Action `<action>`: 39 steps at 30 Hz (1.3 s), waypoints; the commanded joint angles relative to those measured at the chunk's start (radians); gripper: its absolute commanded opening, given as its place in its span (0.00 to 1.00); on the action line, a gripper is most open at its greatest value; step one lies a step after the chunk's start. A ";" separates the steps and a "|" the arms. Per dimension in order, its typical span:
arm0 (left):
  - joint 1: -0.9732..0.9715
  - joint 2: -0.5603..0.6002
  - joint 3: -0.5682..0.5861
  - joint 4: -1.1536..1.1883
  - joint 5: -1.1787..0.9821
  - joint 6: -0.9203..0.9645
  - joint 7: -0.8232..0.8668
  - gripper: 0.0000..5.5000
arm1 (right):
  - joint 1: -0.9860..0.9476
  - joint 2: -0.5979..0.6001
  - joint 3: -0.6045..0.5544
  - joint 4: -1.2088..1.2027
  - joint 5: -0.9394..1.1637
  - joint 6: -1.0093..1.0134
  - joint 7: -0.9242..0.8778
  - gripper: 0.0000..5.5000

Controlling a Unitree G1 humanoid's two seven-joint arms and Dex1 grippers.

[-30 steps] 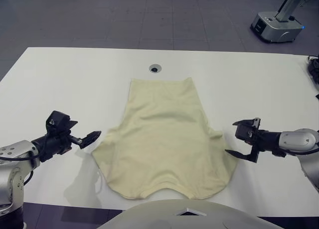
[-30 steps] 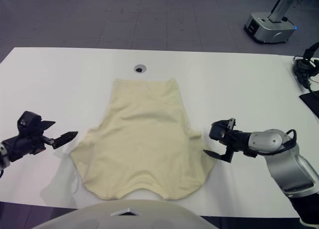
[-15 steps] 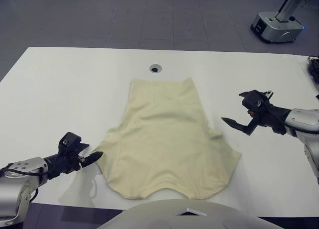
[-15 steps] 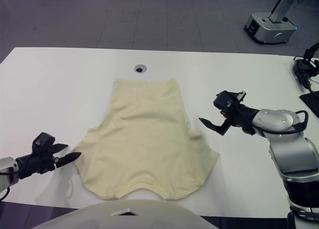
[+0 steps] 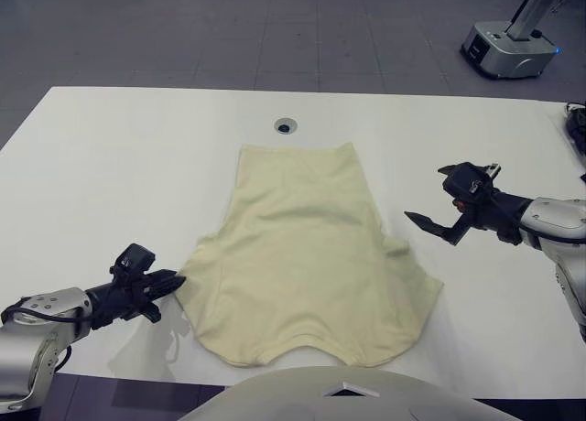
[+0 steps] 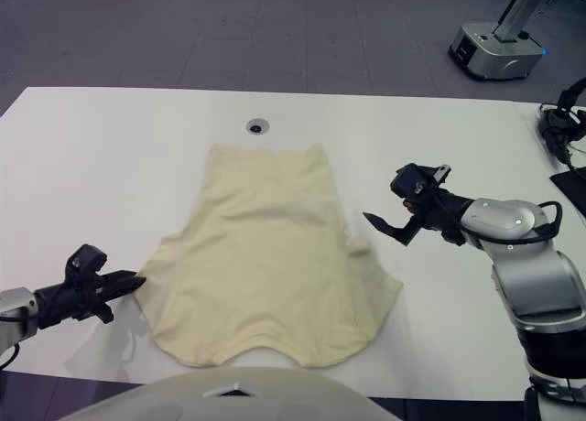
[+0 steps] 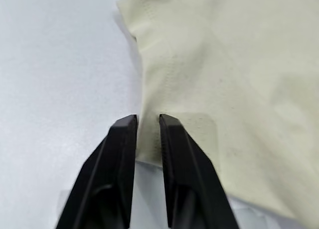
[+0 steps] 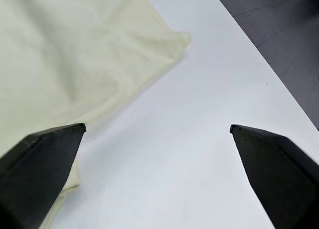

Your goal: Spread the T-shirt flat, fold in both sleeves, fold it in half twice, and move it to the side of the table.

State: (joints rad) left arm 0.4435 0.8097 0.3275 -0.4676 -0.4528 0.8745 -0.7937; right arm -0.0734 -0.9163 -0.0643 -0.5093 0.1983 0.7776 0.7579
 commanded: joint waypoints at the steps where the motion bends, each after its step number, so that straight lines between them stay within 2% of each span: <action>1: 0.015 0.022 -0.035 0.028 0.020 0.000 -0.001 0.02 | -0.006 0.001 0.009 0.005 0.001 -0.001 -0.005 0.98; 8: -0.068 0.032 -0.041 0.144 0.055 -0.031 0.039 0.00 | -0.021 -0.005 0.019 0.032 -0.010 -0.013 -0.011 0.98; 15: -0.137 0.093 -0.020 0.281 0.090 -0.083 0.022 0.00 | -0.033 -0.008 0.032 0.063 -0.033 -0.018 -0.027 0.98; 20: -0.167 0.128 -0.004 0.227 0.066 -0.067 -0.001 0.00 | -0.007 0.001 0.027 0.036 -0.030 -0.002 -0.045 0.98; 30: -0.184 0.248 0.073 -0.039 -0.039 0.032 -0.118 0.00 | 0.065 0.025 0.010 -0.041 -0.018 0.038 -0.100 0.98; 34: -0.272 0.222 -0.029 -0.167 -0.096 0.089 -0.082 0.00 | 0.036 0.036 0.037 -0.032 -0.019 0.036 -0.106 0.98; 39: -0.351 0.165 -0.144 -0.199 -0.112 0.133 -0.007 0.00 | -0.009 0.033 0.065 -0.001 -0.024 0.022 -0.094 0.98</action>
State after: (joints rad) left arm 0.1168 0.9881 0.2110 -0.6530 -0.5561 0.9853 -0.8262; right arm -0.0579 -0.8832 -0.0106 -0.5225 0.1800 0.8073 0.6574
